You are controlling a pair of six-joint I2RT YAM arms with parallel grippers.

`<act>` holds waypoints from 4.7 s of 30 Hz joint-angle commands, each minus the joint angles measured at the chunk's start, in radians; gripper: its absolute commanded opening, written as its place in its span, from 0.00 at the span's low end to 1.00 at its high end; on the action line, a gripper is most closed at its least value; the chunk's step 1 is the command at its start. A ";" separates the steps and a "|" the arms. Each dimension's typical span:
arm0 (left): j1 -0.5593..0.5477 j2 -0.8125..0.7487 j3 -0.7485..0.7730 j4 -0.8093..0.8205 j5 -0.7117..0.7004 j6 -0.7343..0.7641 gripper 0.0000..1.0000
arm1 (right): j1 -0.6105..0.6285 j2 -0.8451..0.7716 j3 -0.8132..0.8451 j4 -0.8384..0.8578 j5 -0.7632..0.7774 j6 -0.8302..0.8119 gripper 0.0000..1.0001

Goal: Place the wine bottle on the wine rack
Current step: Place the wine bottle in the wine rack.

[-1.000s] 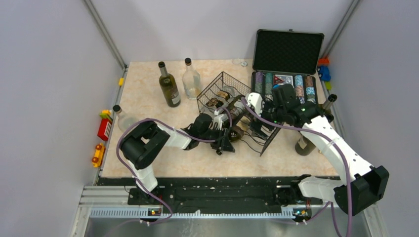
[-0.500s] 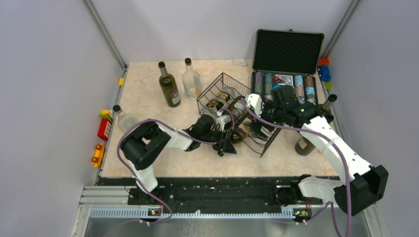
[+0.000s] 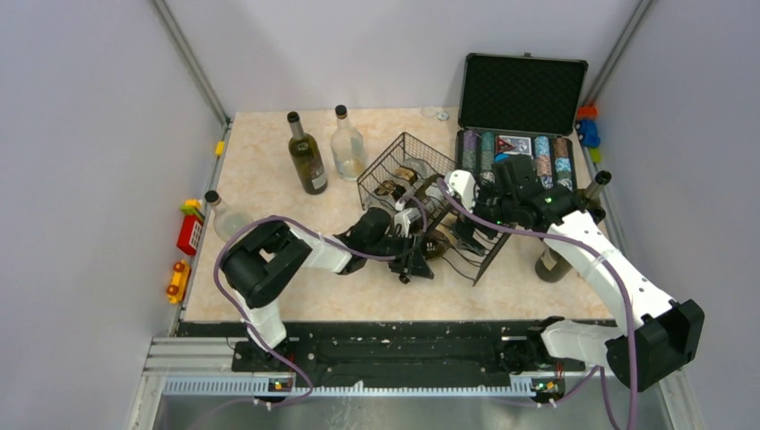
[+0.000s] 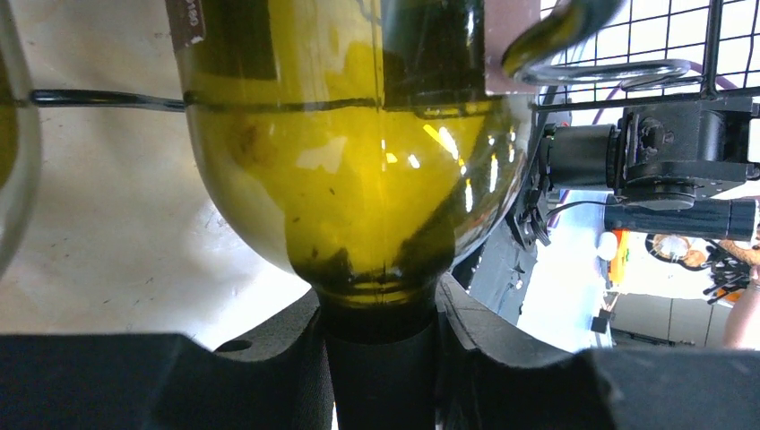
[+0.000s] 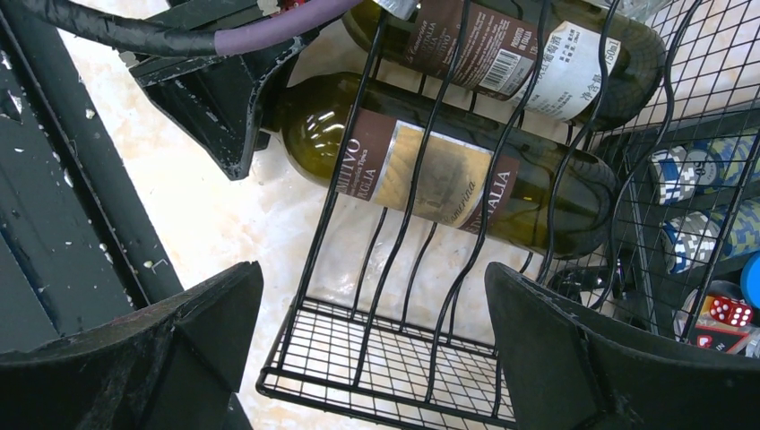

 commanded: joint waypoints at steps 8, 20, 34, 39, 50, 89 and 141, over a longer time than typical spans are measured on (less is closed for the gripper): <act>-0.064 -0.008 0.028 0.042 0.016 0.066 0.14 | -0.007 -0.026 -0.017 0.021 0.012 -0.018 0.97; -0.069 -0.018 0.030 0.001 -0.034 0.068 0.28 | -0.007 -0.022 -0.017 0.019 0.015 -0.018 0.97; -0.070 -0.029 0.037 -0.034 -0.058 0.059 0.53 | -0.007 -0.029 -0.022 0.019 0.016 -0.015 0.97; -0.070 -0.047 0.035 -0.058 -0.063 0.074 0.61 | -0.007 -0.031 -0.016 0.013 0.019 -0.017 0.97; -0.070 -0.071 0.023 -0.105 -0.088 0.135 0.65 | -0.007 -0.039 -0.025 0.013 0.019 -0.017 0.97; -0.069 -0.060 0.004 -0.042 -0.114 0.096 0.00 | -0.007 -0.021 -0.027 0.011 0.019 -0.026 0.97; -0.069 -0.242 0.019 -0.264 -0.106 0.357 0.87 | -0.007 -0.023 -0.059 0.040 0.009 -0.019 0.97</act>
